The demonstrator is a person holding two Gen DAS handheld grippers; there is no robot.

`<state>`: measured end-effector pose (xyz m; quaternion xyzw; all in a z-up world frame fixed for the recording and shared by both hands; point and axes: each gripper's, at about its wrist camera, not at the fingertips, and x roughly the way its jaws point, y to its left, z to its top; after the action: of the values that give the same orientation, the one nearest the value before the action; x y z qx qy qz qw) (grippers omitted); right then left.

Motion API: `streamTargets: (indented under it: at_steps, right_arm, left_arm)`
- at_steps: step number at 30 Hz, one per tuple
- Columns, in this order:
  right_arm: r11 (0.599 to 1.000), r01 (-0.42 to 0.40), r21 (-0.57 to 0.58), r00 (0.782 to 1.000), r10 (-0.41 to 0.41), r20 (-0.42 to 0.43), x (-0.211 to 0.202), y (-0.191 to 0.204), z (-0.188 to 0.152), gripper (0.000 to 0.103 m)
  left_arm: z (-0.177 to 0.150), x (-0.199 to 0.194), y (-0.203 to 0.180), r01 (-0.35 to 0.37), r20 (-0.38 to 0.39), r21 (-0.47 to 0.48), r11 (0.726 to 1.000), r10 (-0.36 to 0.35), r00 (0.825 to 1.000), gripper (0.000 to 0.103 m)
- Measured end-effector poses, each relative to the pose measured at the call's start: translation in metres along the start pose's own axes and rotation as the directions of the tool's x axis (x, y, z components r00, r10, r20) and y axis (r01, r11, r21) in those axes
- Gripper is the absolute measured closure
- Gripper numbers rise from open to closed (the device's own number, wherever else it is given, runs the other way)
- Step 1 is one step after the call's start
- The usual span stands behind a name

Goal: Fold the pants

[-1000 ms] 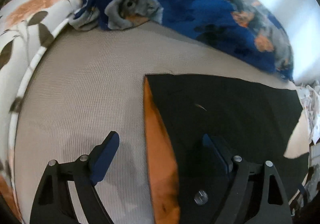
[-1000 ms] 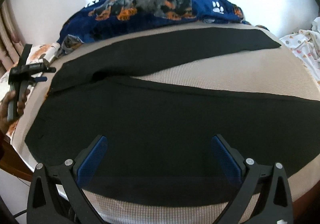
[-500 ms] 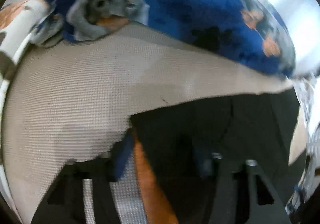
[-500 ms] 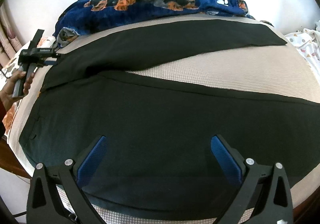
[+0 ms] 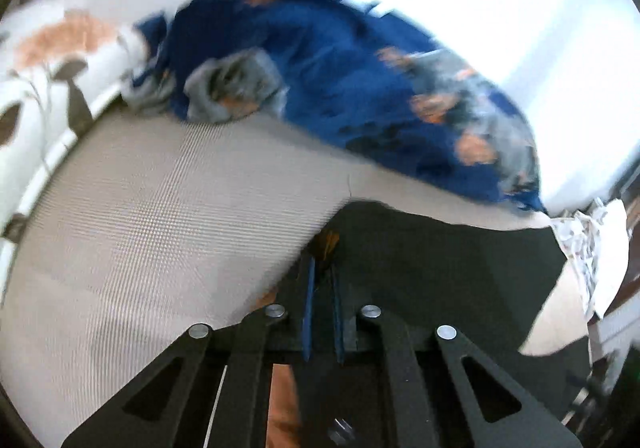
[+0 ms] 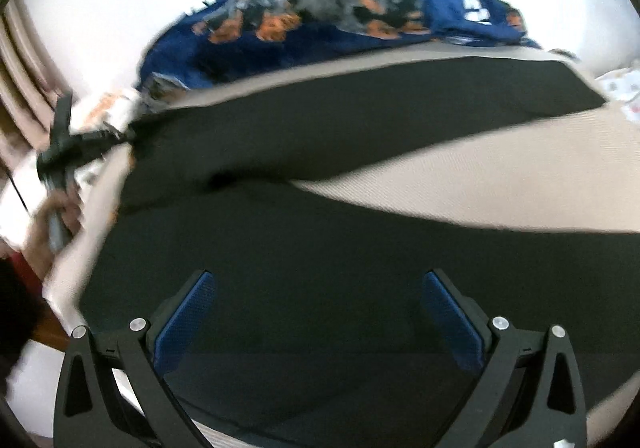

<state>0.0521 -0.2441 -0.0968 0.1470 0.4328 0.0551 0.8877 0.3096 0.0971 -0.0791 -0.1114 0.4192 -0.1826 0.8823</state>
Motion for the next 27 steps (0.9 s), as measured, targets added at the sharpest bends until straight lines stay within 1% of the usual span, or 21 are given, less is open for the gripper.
streamTargets:
  at_steps: [2,4,6,7,8,9,10,11,12,13,14,15,16,17,18,19,20,23,25,26,27]
  right_arm:
    - [0.994,-0.102,0.028,0.995,0.102,0.002,0.003,0.002,0.018,0.000]
    - [0.965,-0.240,0.101,0.969,0.245,-0.032,0.015,0.001,0.038,0.000]
    - [0.901,-0.376,0.217,0.920,0.391,-0.028,0.031,-0.004,0.059,0.000]
    - [0.870,-0.417,0.265,0.898,0.439,-0.028,0.040,-0.006,0.068,0.000]
    - [0.828,-0.460,0.321,0.870,0.493,-0.026,0.053,-0.008,0.081,0.000]
    - [0.807,-0.481,0.343,0.855,0.519,-0.020,0.061,-0.007,0.088,0.000]
    - [0.796,-0.491,0.355,0.847,0.532,-0.021,0.071,-0.006,0.098,0.000]
    - [0.798,-0.475,0.370,0.853,0.521,-0.029,0.082,-0.006,0.109,0.000]
    - [0.779,-0.481,0.402,0.845,0.534,-0.024,0.092,-0.006,0.120,0.000]
    - [0.755,-0.499,0.424,0.830,0.558,-0.017,0.098,-0.005,0.124,0.000]
    - [0.718,-0.524,0.458,0.806,0.591,-0.004,0.103,-0.004,0.130,0.000]
    - [0.691,-0.540,0.481,0.791,0.612,0.010,0.105,-0.001,0.133,0.000]
    - [0.681,-0.552,0.482,0.783,0.622,0.018,0.105,0.003,0.133,0.000]
    - [0.680,-0.568,0.464,0.774,0.632,0.022,0.102,0.010,0.132,0.000]
    - [0.693,-0.571,0.440,0.777,0.629,0.016,0.098,0.017,0.128,0.000]
    - [0.716,-0.562,0.414,0.787,0.617,0.003,0.094,0.022,0.122,0.000]
    - [0.745,-0.548,0.381,0.800,0.599,-0.020,0.091,0.029,0.114,0.000]
    - [0.779,-0.534,0.328,0.813,0.580,-0.055,0.088,0.035,0.091,0.000]
    - [0.799,-0.519,0.304,0.824,0.562,-0.072,0.086,0.036,0.077,0.000]
    - [0.804,-0.514,0.300,0.827,0.558,-0.076,0.085,0.034,0.071,0.000]
    - [0.804,-0.512,0.301,0.827,0.556,-0.078,0.084,0.032,0.066,0.000]
  left_arm:
    - [-0.017,-0.026,-0.017,0.014,0.046,0.035,0.999,-0.015,0.999,0.101]
    - [-0.038,-0.053,-0.032,0.024,0.071,0.074,0.997,-0.030,0.997,0.101]
    - [-0.065,-0.075,-0.045,0.043,0.073,0.091,0.995,-0.049,0.996,0.101]
    - [-0.075,-0.081,-0.049,0.050,0.069,0.092,0.994,-0.056,0.996,0.101]
    - [-0.084,-0.083,-0.053,0.049,0.065,0.096,0.994,-0.055,0.996,0.101]
    - [-0.095,-0.087,-0.057,0.045,0.054,0.104,0.994,-0.051,0.997,0.101]
    - [-0.103,-0.090,-0.060,0.038,0.041,0.114,0.993,-0.043,0.998,0.101]
    - [-0.108,-0.092,-0.061,0.026,0.038,0.117,0.993,-0.031,0.999,0.100]
    - [-0.108,-0.092,-0.060,0.021,0.036,0.114,0.993,-0.025,0.999,0.100]
    - [-0.105,-0.089,-0.055,0.033,0.023,0.102,0.994,-0.036,0.999,0.100]
    - [-0.098,-0.085,-0.048,0.062,-0.008,0.075,0.995,-0.062,0.998,0.098]
    - [-0.087,-0.076,-0.036,0.097,-0.048,0.026,0.995,-0.095,0.994,0.092]
    - [-0.076,-0.067,-0.024,0.113,-0.082,-0.021,0.993,-0.114,0.990,0.086]
    - [-0.061,-0.057,-0.008,0.127,-0.096,-0.069,0.989,-0.133,0.986,0.069]
    - [-0.050,-0.051,0.003,0.129,-0.090,-0.084,0.988,-0.137,0.987,0.046]
    - [-0.038,-0.043,0.014,0.121,-0.086,-0.096,0.988,-0.129,0.988,0.037]
    - [-0.020,-0.030,0.030,0.126,-0.093,-0.118,0.985,-0.137,0.986,0.031]
    - [0.013,0.006,0.067,0.182,-0.137,-0.210,0.961,-0.213,0.967,0.031]
    - [0.026,0.037,0.091,0.216,-0.197,-0.300,0.929,-0.281,0.939,0.031]
    - [0.031,0.050,0.099,0.212,-0.220,-0.320,0.923,-0.290,0.932,0.031]
    - [0.036,0.065,0.108,0.184,-0.253,-0.322,0.929,-0.271,0.929,0.031]
